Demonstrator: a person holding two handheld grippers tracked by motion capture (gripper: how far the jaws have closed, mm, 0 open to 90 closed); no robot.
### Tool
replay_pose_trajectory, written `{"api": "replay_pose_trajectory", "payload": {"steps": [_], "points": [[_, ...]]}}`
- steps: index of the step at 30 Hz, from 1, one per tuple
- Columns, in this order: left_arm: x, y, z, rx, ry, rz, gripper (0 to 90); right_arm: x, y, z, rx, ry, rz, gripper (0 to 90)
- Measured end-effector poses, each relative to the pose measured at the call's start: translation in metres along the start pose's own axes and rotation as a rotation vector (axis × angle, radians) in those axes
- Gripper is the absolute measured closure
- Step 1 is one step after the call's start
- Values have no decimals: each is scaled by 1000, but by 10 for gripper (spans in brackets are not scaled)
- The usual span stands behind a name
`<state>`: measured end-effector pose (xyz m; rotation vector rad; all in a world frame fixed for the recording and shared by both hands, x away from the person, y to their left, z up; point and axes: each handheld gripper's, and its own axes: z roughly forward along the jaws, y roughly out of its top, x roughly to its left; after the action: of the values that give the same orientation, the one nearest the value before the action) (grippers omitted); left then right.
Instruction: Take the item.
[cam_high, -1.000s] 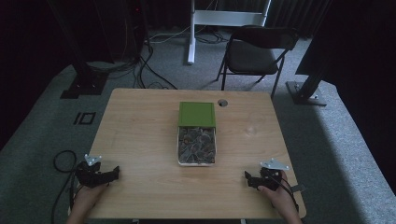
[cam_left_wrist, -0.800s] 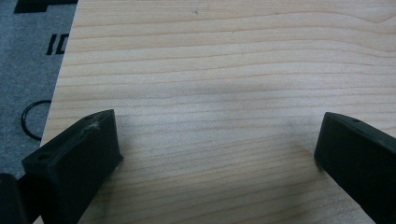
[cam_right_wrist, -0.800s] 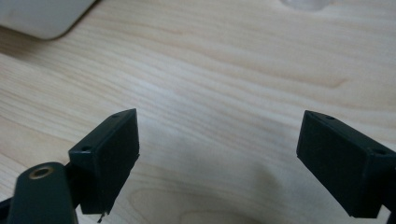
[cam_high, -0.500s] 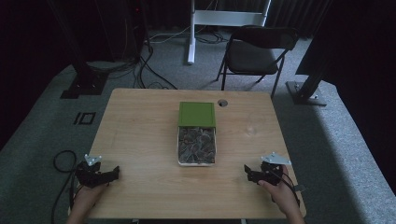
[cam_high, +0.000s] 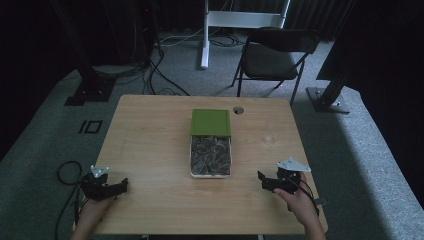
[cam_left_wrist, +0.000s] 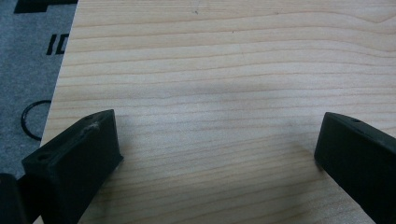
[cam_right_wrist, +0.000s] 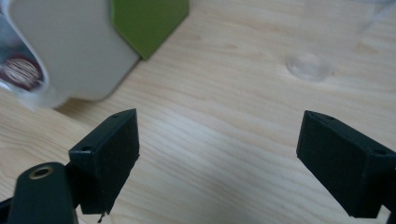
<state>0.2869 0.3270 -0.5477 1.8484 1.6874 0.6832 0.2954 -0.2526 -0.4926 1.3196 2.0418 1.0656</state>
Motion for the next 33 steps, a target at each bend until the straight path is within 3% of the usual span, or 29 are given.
{"api": "replay_pose_trajectory", "payload": {"steps": [33], "points": [[0,0,0,-1,0,-1,5,37,56,2,-95,107,-70,137]]}}
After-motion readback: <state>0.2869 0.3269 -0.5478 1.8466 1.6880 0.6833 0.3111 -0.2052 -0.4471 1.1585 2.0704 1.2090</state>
